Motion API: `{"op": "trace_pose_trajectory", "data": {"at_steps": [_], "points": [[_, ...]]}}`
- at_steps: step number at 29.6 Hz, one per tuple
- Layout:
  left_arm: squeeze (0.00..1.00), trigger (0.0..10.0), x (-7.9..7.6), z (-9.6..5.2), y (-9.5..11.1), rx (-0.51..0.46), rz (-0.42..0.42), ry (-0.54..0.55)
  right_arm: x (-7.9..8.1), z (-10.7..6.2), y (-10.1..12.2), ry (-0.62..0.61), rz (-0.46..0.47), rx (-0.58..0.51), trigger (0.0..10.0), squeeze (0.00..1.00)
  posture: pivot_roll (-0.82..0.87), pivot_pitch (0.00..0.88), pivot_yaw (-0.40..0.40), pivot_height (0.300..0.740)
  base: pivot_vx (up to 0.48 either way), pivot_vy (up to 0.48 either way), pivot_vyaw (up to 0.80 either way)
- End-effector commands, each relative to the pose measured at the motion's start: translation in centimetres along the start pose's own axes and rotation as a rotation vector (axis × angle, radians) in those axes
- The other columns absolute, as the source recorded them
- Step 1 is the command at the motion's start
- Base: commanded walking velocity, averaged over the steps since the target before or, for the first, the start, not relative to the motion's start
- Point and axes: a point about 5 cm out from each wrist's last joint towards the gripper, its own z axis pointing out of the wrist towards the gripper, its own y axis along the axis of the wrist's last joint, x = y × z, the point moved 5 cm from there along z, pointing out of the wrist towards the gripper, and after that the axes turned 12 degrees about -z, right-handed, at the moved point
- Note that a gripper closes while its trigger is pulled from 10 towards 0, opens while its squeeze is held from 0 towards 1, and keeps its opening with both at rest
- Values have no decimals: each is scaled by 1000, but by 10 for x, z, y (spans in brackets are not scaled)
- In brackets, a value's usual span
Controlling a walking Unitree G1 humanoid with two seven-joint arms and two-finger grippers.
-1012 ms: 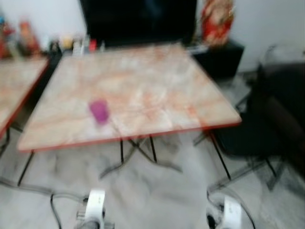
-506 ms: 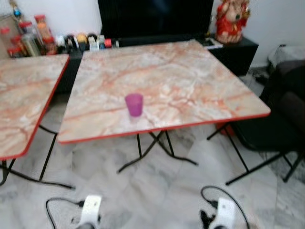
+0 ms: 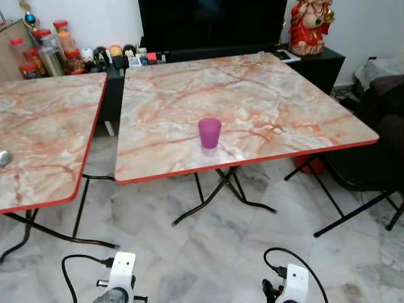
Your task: Setting the table
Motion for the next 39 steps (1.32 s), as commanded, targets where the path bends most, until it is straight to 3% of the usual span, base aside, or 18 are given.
{"op": "trace_pose_trajectory", "data": {"at_steps": [1, 6, 16, 20, 35, 38, 39], "points": [[0, 10000, -4, 1, 3, -8, 6, -12, -5, 0, 7, -14, -19, -25, 10000, 0, -83, 0, 54, 740, 0, 0, 800], [0, 10000, -2, 1, 1, -2, 20, 3, -6, 1, 9, -18, 21, -34, 10000, 0, -84, 0, 55, 740, 233, 0, 320], [0, 10000, -3, 1, 1, -5, 13, -1, -2, 1, 11, 2, -7, -46, 10000, 0, -85, 0, 57, 740, 434, 0, 80], [0, 10000, -4, 1, 2, -7, 14, -2, -2, 1, 9, 1, 32, -42, 10000, 0, -84, 0, 58, 740, 425, 0, 345], [0, 10000, -3, 1, 3, -10, 11, -1, 0, 1, 8, 8, 1, -26, 10000, 0, -83, 0, 57, 740, 355, 0, 162], [0, 10000, -3, 1, 3, -10, 16, -1, 1, 1, 7, 21, -22, -24, 10000, 0, -88, 0, 57, 740, 0, 0, 0], [0, 10000, -4, 1, 1, -6, 17, -3, 1, 0, 5, 33, -73, -25, 10000, 0, -89, 0, 56, 740, 0, 0, 0]]}}
